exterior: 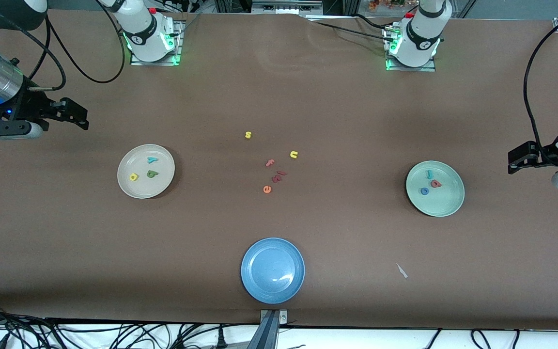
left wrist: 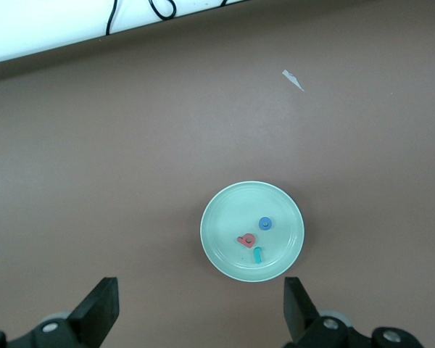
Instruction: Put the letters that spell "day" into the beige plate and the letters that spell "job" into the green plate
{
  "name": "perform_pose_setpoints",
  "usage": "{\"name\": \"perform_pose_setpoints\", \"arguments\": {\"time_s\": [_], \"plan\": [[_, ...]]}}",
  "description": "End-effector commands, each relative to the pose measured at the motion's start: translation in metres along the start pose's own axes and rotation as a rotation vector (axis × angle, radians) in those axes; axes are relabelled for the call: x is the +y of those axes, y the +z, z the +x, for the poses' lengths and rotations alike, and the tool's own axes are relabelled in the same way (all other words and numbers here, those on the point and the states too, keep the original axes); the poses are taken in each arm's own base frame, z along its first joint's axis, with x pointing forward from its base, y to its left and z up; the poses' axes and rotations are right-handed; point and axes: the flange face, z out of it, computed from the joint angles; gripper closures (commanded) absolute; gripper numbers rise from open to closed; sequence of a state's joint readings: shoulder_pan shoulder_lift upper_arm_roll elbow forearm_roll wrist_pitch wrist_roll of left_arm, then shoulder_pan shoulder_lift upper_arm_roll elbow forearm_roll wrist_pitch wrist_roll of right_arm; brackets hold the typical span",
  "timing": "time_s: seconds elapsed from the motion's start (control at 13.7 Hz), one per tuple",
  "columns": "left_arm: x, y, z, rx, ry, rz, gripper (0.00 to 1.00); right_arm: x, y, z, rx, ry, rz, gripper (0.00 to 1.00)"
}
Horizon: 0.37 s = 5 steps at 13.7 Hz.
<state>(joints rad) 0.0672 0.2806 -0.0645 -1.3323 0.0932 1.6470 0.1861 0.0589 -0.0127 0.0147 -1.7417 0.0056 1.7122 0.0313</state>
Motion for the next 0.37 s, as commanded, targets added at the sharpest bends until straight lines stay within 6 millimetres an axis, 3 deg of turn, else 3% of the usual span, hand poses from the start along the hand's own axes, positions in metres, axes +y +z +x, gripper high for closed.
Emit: {"name": "perform_pose_setpoints", "arguments": {"time_s": [0.0, 0.29], "plan": [[0.0023, -0.0036, -0.005, 0.005, 0.023, -0.021, 0.0, 0.0016, -0.0028, -0.0044, 0.0, -0.011, 0.0, 0.0], [0.0021, -0.0023, -0.0043, 0.003, 0.021, -0.021, 0.0, 0.0018, -0.0028, -0.0044, 0.0, -0.012, -0.001, 0.0]]}}
